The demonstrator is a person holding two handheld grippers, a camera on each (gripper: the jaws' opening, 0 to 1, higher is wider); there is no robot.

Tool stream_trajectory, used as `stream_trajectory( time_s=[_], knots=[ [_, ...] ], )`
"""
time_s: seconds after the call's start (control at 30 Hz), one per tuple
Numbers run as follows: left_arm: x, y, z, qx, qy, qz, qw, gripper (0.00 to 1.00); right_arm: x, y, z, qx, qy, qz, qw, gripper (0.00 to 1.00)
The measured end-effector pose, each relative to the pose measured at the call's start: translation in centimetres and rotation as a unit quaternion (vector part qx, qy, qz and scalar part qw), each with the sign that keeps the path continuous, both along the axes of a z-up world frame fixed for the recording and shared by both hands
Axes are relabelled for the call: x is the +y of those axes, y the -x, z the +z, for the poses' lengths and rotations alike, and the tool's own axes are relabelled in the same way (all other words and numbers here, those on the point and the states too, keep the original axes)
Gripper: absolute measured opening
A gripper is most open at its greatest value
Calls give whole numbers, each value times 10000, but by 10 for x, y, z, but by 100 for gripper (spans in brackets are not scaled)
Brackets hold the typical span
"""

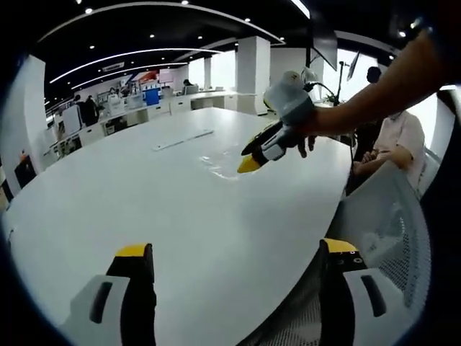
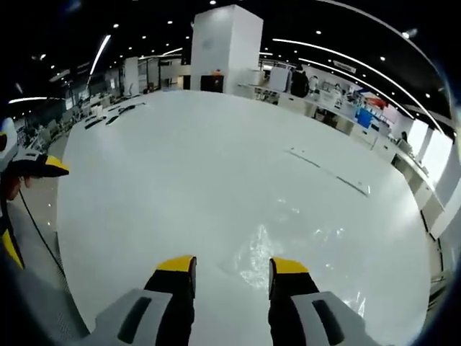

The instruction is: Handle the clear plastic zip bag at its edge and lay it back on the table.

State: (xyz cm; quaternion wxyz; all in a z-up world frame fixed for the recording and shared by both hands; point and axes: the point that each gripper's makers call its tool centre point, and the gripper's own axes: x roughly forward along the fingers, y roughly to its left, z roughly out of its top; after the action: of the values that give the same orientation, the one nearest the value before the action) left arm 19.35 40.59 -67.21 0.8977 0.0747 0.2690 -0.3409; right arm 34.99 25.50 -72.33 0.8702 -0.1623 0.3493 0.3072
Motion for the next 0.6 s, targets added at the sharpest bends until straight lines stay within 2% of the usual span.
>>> stream_trajectory(
  time_s=[0.2, 0.4, 0.6],
  knots=[
    [-1, 1, -5, 52, -6, 15, 10000, 99, 2, -10, -14, 183, 55, -107, 9998, 31],
    [1, 2, -8, 116, 62, 76, 9999, 99, 9, -12, -21, 316, 122, -177, 9993, 30],
    [1, 0, -6, 99, 94, 113, 9998, 99, 10, -17, -34, 633, -39, -561, 9964, 30]
  ],
)
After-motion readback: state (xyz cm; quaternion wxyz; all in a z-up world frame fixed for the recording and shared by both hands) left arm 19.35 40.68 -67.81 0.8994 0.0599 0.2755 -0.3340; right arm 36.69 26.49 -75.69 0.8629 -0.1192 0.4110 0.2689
